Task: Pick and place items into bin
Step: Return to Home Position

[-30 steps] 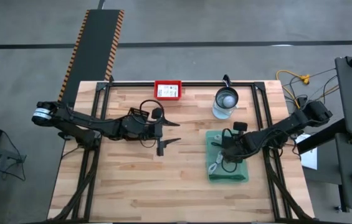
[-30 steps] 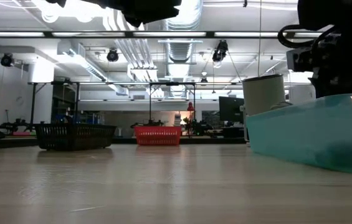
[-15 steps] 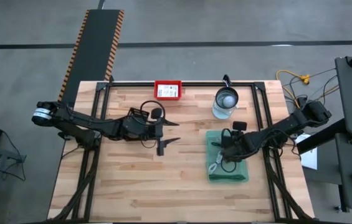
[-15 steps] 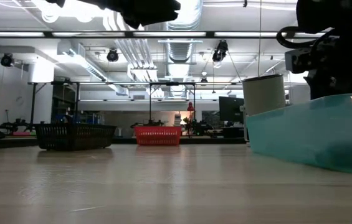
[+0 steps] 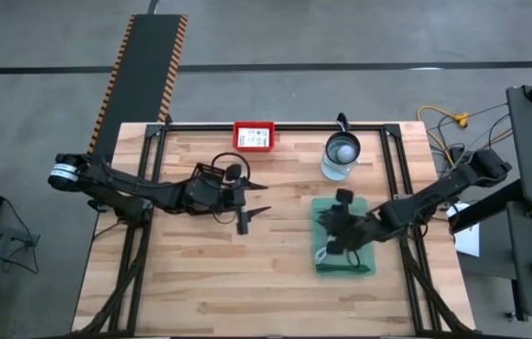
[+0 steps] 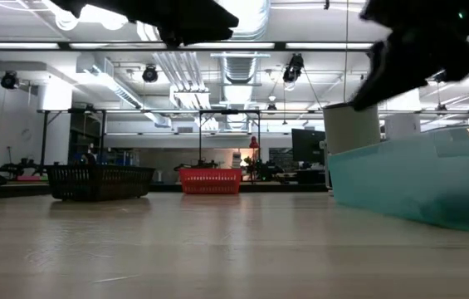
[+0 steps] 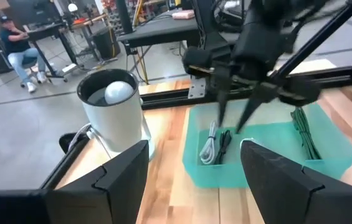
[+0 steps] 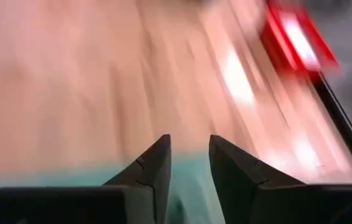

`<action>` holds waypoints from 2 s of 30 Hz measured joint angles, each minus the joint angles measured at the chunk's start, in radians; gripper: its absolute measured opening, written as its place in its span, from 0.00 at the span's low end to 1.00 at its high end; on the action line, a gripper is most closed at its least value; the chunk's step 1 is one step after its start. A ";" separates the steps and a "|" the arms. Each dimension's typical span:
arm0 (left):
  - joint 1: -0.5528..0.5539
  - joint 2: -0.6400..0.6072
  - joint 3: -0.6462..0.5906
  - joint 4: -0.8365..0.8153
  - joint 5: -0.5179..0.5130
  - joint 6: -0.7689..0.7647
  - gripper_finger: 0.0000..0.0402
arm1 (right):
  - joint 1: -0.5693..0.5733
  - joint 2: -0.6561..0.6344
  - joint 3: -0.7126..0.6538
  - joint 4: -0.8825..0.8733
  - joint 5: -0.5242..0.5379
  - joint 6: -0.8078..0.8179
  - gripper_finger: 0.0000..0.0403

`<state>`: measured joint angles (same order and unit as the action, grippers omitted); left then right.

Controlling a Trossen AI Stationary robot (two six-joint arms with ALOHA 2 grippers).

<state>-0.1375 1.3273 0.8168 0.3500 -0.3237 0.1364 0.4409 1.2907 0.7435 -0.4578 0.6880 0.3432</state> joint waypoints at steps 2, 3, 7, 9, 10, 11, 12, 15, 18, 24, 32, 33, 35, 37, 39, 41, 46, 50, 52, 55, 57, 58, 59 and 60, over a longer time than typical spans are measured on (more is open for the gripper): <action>-0.001 -0.002 -0.036 0.046 0.000 0.000 0.59 | 0.002 -0.032 -0.057 0.236 -0.045 -0.123 0.22; -0.001 -0.003 -0.053 0.062 0.000 0.000 0.59 | 0.001 -0.045 -0.092 0.363 -0.097 -0.190 0.21; -0.001 -0.007 -0.135 0.200 0.000 0.000 0.59 | -0.036 -0.066 -0.236 0.884 -0.383 -0.391 0.16; -0.001 -0.008 -0.187 0.302 0.006 0.010 0.59 | -0.066 -0.066 -0.299 1.066 -0.481 -0.443 0.14; -0.001 -0.008 -0.220 0.358 0.015 0.032 0.59 | -0.084 -0.070 -0.326 1.114 -0.505 -0.461 0.13; -0.001 -0.008 -0.252 0.423 0.017 0.052 0.59 | -0.100 -0.076 -0.351 1.134 -0.510 -0.473 0.12; -0.001 -0.012 -0.286 0.483 0.013 0.057 0.59 | -0.120 -0.084 -0.372 1.140 -0.512 -0.478 0.10; 0.004 -0.039 -0.386 0.637 0.000 0.078 0.59 | -0.191 -0.129 -0.427 1.146 -0.549 -0.470 0.07; 0.006 -0.081 -0.478 0.694 -0.009 0.107 0.59 | -0.255 -0.198 -0.472 1.148 -0.618 -0.446 0.04; 0.005 -0.199 -0.610 0.747 -0.026 0.086 0.59 | -0.329 -0.406 -0.578 1.142 -0.607 -0.427 0.02; 0.005 -0.360 -0.713 0.700 -0.026 0.084 0.45 | -0.332 -0.694 -0.634 0.816 -0.448 -0.372 0.02; 0.005 -0.377 -0.721 0.696 -0.026 0.084 0.41 | -0.331 -0.720 -0.635 0.801 -0.448 -0.373 0.02; 0.005 -0.416 -0.738 0.681 -0.026 0.080 0.32 | -0.329 -0.764 -0.639 0.798 -0.457 -0.377 0.02; 0.007 -0.459 -0.763 0.653 -0.026 0.083 0.23 | -0.330 -0.796 -0.642 0.799 -0.457 -0.383 0.02; 0.014 -0.496 -0.780 0.637 -0.025 0.084 0.13 | -0.330 -0.815 -0.649 0.793 -0.458 -0.401 0.02; 0.022 -0.549 -0.785 0.598 -0.025 0.088 0.05 | -0.330 -0.824 -0.650 0.779 -0.456 -0.403 0.02; 0.091 -0.694 -0.721 0.266 0.105 0.071 0.01 | -0.330 -0.824 -0.658 0.761 -0.452 -0.406 0.02; 0.193 -0.735 -0.693 0.178 0.210 0.038 0.00 | -0.330 -0.824 -0.668 0.761 -0.451 -0.408 0.02; 0.243 -0.757 -0.707 0.194 0.213 0.037 0.00 | -0.330 -0.823 -0.674 0.764 -0.449 -0.407 0.02; 0.302 -0.785 -0.749 0.199 0.247 0.031 0.00 | -0.330 -0.824 -0.689 0.775 -0.449 -0.407 0.02; 0.321 -0.809 -0.789 0.216 0.289 0.026 0.00 | -0.331 -0.824 -0.695 0.777 -0.448 -0.399 0.02; 0.322 -0.820 -0.803 0.217 0.296 0.025 0.00 | -0.333 -0.824 -0.698 0.773 -0.440 -0.388 0.02; 0.322 -0.831 -0.808 0.203 0.298 0.025 0.00 | -0.333 -0.824 -0.701 0.769 -0.425 -0.374 0.02; 0.322 -0.844 -0.807 0.172 0.298 0.024 0.00 | -0.333 -0.824 -0.703 0.767 -0.418 -0.361 0.02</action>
<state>0.1841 0.4829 0.0093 0.5224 -0.0254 0.1608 0.1081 0.4671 0.0405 0.3091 0.2703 -0.0177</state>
